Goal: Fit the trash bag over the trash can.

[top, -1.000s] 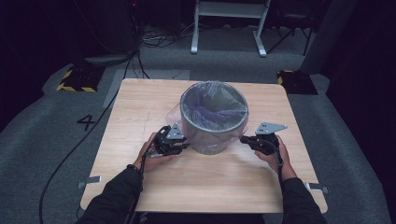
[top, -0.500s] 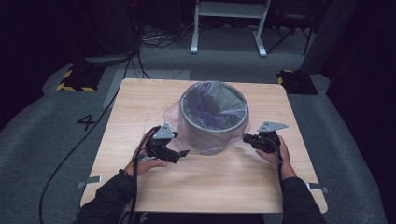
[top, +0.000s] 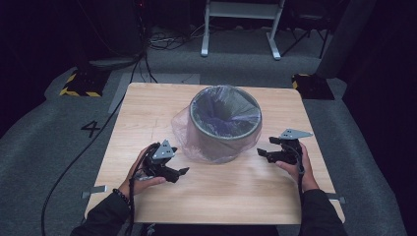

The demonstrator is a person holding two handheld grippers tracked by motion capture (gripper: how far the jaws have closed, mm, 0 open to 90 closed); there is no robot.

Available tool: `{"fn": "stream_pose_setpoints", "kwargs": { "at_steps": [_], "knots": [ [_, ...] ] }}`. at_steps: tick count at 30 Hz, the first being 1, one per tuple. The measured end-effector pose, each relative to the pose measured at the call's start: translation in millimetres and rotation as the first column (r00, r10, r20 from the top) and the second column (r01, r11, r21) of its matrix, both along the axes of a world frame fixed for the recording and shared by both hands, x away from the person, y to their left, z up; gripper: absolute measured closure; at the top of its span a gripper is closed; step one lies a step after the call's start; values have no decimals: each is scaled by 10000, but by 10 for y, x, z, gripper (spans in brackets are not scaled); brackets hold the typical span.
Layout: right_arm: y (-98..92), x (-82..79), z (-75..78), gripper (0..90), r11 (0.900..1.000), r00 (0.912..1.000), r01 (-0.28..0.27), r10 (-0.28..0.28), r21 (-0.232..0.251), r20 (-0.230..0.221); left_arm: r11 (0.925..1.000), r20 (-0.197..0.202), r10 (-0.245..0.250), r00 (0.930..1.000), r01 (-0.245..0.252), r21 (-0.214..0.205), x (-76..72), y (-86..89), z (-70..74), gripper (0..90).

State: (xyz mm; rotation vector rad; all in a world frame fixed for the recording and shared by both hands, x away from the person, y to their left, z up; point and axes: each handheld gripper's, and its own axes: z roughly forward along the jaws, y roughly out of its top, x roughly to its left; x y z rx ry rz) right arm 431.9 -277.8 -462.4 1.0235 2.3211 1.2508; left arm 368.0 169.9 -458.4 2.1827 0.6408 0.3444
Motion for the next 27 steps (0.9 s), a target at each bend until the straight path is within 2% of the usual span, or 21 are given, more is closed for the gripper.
{"fn": "stream_pose_setpoints", "kwargs": {
  "at_steps": [1, 3, 8, 9, 10, 12, 15, 18, 27],
  "knots": [
    [-9, -16, 12, 218, 10000, 10000, -11, 10, 68, 53, 10000, 0, 0, 10000, 0, 0, 0, 0, 0, 155],
    [-22, -44, 41, 215, 9999, 9998, 0, -2, 116, 216, 9995, -174, 148, 9997, -143, 268, -23, 15, -78, 156],
    [-20, -102, 107, 215, 9998, 9984, -93, 83, 167, 567, 9985, -407, 135, 9991, -113, 537, -37, 28, -166, 160],
    [-12, -130, 143, 215, 9998, 9976, -76, 65, 165, 685, 9970, -443, 193, 9988, -159, 754, -38, 41, -214, 160],
    [-12, -130, 143, 215, 9998, 9976, -76, 65, 165, 685, 9970, -443, 193, 9988, -159, 754, -38, 41, -214, 161],
    [0, -161, 197, 216, 9999, 9970, -132, 126, 74, 764, 9922, -495, 324, 9982, -262, 1222, -36, 78, -277, 175],
    [11, -178, 230, 218, 9999, 9967, -117, 125, -98, 797, 9899, -572, 453, 9973, -371, 1368, -27, 125, -310, 182],
    [34, -223, 302, 214, 9991, 9946, -190, 227, -375, 1009, 9912, -746, 624, 9953, -531, 1215, -30, 198, -342, 176],
    [35, -284, 455, 199, 9993, 9880, 62, -2, -382, 1546, 9914, -1039, 729, 9919, -608, 1160, -66, 270, -397, 159]
  ]
}}
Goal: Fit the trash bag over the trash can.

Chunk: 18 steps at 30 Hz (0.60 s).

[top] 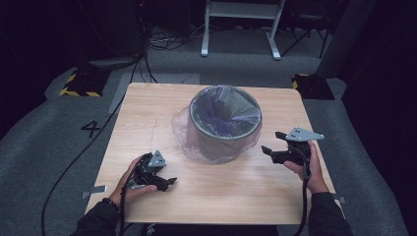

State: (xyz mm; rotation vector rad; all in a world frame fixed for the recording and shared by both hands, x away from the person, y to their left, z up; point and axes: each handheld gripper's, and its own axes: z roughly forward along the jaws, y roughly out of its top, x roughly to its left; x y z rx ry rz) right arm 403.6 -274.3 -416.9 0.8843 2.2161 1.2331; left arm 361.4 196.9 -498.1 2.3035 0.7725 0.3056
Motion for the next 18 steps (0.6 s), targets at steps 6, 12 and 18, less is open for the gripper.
{"fn": "stream_pose_setpoints", "kwargs": {
  "at_steps": [6, 12, 18],
  "knots": [
    [23, -28, 118, 199, 10000, 9995, -9, 6, 91, 327, 9992, 101, -2, 9999, 6, -411, -15, 41, -43, 149],
    [44, -48, 236, 194, 9995, 9971, 134, -155, 293, 742, 9987, 221, 12, 9998, -1, -508, -25, 60, -59, 147],
    [104, -40, 408, 193, 9984, 9941, 168, -225, 544, 1064, 9987, 217, 26, 9998, -15, -518, -24, 56, -59, 146]
  ]
}}
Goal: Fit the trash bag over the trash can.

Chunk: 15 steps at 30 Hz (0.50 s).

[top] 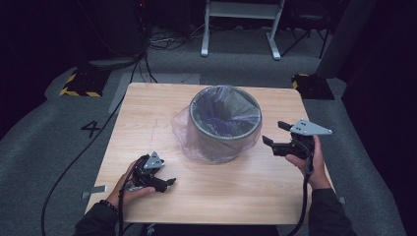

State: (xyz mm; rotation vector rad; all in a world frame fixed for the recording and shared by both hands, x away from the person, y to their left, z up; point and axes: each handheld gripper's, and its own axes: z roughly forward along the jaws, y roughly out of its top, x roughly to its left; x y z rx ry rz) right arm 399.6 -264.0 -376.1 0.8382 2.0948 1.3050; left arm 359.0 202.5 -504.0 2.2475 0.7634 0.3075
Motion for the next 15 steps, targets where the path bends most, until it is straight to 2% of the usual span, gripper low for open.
{"fn": "stream_pose_setpoints", "kwargs": {
  "at_steps": [6, 15],
  "knots": [
    [80, 25, 194, 193, 9996, 9993, -269, 268, 25, 262, 10000, 22, 80, 10000, -80, -32, 9, -11, -2, 145],
    [110, 39, 373, 193, 9993, 9981, -349, 343, 102, 517, 10000, 27, 79, 10000, -79, -38, 10, -11, -3, 145]
  ]
}}
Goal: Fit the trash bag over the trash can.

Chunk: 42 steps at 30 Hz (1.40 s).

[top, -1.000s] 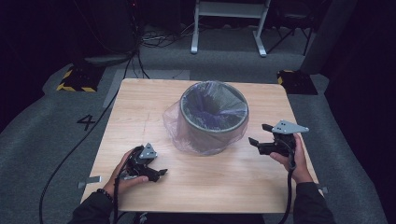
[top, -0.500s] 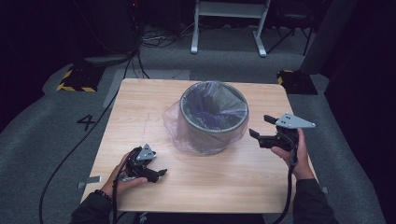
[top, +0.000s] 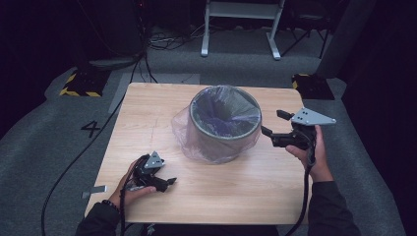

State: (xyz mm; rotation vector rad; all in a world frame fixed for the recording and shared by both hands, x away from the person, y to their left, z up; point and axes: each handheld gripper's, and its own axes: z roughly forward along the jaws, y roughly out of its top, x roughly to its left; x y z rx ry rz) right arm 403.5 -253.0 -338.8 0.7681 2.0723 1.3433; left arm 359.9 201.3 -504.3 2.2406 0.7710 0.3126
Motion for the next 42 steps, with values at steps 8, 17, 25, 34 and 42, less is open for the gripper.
{"fn": "stream_pose_setpoints", "kwargs": {
  "at_steps": [8, 17, 25, 34, 42],
  "knots": [
    [56, 45, 82, 192, 9996, 9999, -107, 107, 269, 22, 10000, -13, 23, 10000, -23, -11, -2, -1, 0, 145],
    [179, 89, 141, 190, 9998, 9998, -208, 208, 43, 80, 10000, -15, 20, 10000, -20, -11, -2, 0, 0, 145],
    [322, 145, 171, 190, 9993, 9993, -370, 371, -67, 88, 10000, -13, 20, 10000, -20, -8, -2, 0, 0, 145],
    [421, 199, 208, 190, 9991, 9991, -426, 426, -75, 68, 10000, -12, 16, 10000, -16, -8, -2, 0, 0, 145],
    [509, 271, 225, 190, 9989, 9993, -375, 377, -294, 33, 10000, -11, 19, 10000, -19, -6, -2, 0, 0, 145]
  ]
}}
